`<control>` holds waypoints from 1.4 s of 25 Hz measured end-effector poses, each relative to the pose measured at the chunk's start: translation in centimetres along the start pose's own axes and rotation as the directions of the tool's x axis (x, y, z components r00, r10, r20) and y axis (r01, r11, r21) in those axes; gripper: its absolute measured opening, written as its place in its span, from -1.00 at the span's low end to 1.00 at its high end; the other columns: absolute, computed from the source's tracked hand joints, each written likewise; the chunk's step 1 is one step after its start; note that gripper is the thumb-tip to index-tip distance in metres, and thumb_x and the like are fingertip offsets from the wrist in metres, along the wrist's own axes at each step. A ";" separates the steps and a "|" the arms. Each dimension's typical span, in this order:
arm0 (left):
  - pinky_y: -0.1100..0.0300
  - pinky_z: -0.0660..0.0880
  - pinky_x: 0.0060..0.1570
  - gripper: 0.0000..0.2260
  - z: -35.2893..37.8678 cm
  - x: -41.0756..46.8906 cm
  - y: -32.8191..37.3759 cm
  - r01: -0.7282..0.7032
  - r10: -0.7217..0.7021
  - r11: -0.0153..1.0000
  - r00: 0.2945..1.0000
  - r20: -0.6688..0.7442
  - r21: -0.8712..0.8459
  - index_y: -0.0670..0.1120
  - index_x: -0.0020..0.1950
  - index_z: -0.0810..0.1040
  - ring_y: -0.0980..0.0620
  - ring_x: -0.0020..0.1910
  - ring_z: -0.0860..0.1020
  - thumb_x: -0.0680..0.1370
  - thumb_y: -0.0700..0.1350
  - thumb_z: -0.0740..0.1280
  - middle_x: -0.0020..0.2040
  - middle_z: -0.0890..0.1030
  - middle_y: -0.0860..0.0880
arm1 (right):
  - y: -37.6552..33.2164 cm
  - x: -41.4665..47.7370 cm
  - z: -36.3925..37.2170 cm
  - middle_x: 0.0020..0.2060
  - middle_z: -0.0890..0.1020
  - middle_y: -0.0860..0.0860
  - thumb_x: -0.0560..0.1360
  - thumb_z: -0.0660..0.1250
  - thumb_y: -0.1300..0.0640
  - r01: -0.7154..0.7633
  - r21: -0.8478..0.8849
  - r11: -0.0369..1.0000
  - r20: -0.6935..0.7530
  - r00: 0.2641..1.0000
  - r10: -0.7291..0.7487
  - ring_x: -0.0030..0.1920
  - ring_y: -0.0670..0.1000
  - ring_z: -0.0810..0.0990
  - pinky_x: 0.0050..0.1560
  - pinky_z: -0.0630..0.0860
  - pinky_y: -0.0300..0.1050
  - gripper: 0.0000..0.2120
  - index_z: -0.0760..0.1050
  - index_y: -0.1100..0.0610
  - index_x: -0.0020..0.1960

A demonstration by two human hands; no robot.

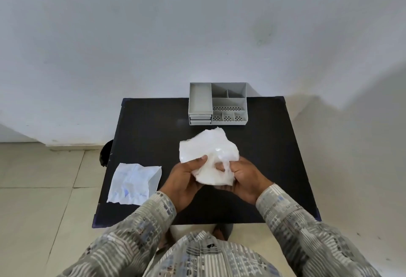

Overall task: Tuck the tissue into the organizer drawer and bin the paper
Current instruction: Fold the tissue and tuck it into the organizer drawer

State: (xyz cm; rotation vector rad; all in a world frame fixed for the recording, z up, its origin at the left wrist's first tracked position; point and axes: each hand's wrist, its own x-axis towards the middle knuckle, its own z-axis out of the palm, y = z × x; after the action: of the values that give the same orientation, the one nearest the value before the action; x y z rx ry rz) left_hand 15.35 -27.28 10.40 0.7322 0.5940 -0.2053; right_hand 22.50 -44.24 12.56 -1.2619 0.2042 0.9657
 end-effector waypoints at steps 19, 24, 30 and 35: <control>-0.24 0.71 0.10 -0.28 3.7 -0.3 2.5 -0.186 0.278 0.796 0.958 -0.076 0.576 0.04 0.49 0.45 -0.14 0.27 0.66 0.43 -0.44 0.51 0.28 0.68 -0.06 | -2.6 0.6 -0.4 0.23 0.74 0.11 0.49 0.51 0.21 0.151 0.040 0.988 0.033 0.988 -0.152 0.24 0.24 0.71 0.10 0.70 0.18 -0.49 0.53 0.04 0.41; 0.34 0.55 -0.06 -0.20 2.5 0.4 4.9 -0.194 0.470 0.472 0.881 -0.059 0.860 0.14 0.53 0.34 0.14 0.13 0.59 0.39 -0.14 0.63 0.16 0.56 0.21 | -1.9 1.4 3.0 0.25 0.72 0.12 0.51 0.44 0.40 0.228 -0.231 0.946 -0.068 0.966 -0.250 0.23 0.19 0.72 0.17 0.70 0.20 -0.43 0.50 0.02 0.44; -0.09 0.69 0.06 -0.41 0.0 0.9 9.1 -0.028 0.082 0.951 0.983 -0.164 0.309 -0.02 0.46 0.54 -0.22 0.17 0.73 0.49 0.17 0.49 0.23 0.75 -0.11 | -2.7 2.2 5.3 0.11 0.78 0.12 0.48 0.36 0.43 0.191 0.157 0.969 -0.055 0.981 -0.185 0.04 0.17 0.79 -0.17 0.72 0.02 -0.51 0.61 0.01 0.30; -0.25 0.62 0.22 -0.62 -1.1 1.3 10.6 0.103 -0.101 0.995 0.988 -0.116 0.007 -0.16 0.45 0.57 -0.29 0.26 0.68 0.67 -0.02 0.35 0.29 0.70 -0.27 | -2.9 2.6 8.1 0.15 0.72 0.00 0.37 0.46 0.31 0.185 -0.451 0.873 -0.041 0.973 -0.228 0.15 0.07 0.71 0.16 0.68 0.00 -0.39 0.51 0.00 0.39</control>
State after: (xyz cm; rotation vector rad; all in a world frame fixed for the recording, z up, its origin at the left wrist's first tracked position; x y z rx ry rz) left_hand 19.87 -18.76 15.02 0.7306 0.7418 -0.2631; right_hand 23.15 -35.86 15.83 -1.7151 -0.0897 0.7899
